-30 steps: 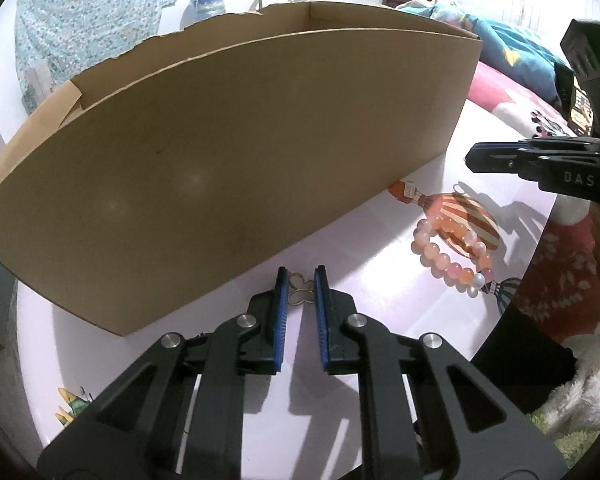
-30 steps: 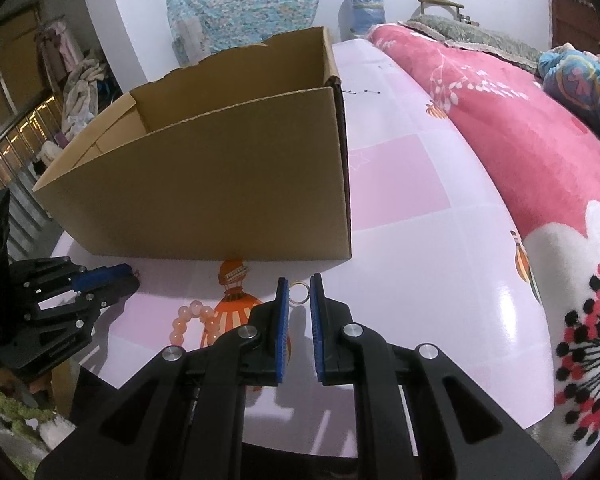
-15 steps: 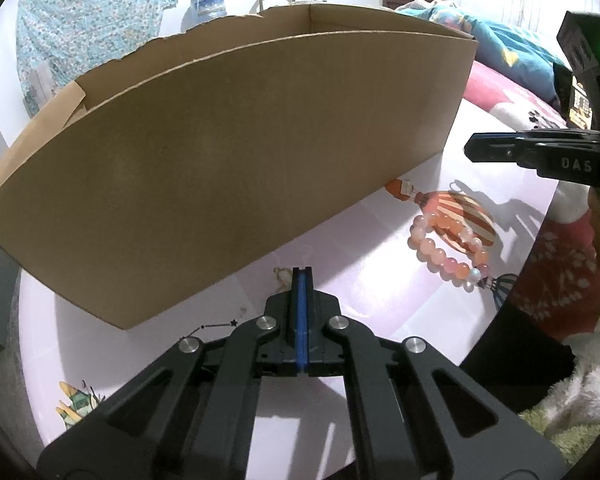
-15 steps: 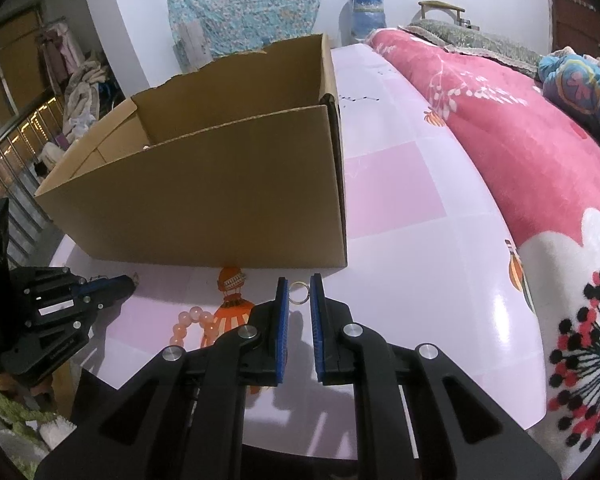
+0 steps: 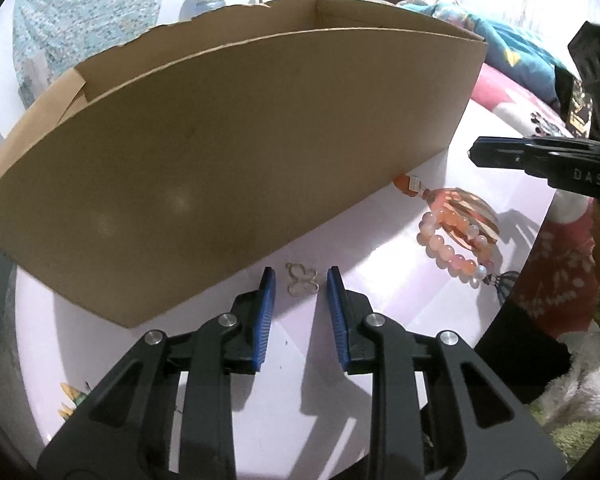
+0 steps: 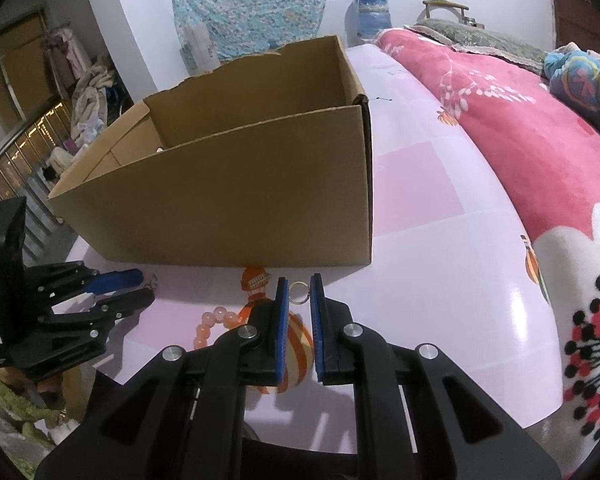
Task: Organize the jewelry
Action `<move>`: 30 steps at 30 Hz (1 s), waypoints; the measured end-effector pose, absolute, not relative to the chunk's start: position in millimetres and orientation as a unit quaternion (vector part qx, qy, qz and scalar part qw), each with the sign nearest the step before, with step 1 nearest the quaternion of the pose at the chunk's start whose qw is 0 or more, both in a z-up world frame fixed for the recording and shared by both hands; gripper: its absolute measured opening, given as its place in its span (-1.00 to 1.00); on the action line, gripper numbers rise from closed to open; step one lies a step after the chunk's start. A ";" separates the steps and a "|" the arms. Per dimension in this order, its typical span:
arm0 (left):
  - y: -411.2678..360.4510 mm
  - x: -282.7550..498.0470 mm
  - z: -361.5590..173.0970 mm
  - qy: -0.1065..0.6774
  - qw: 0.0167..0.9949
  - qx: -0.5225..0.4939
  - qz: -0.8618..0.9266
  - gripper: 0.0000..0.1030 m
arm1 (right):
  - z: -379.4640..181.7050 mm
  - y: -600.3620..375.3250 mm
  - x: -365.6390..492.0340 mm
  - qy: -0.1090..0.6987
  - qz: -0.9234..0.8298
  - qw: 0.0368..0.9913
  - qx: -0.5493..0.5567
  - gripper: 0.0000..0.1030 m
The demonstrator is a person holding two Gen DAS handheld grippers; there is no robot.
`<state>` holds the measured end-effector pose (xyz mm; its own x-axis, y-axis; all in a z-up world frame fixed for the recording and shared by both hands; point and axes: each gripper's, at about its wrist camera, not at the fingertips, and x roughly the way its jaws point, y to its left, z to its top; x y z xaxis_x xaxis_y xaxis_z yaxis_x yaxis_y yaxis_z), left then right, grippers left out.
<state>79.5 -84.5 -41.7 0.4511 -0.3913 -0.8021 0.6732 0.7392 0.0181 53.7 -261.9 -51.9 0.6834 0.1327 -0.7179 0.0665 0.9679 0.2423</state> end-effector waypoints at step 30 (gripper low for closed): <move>-80.1 84.5 -41.0 0.420 0.845 0.172 -0.284 -1.00 | -57.0 -263.3 54.3 0.394 0.020 0.908 0.143 -0.79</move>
<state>84.5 -80.1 -41.0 0.4861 -0.3343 -0.8074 0.6241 0.7795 0.0530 54.3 -263.3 -57.0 0.6894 0.1492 -0.7088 0.0754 0.9585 0.2750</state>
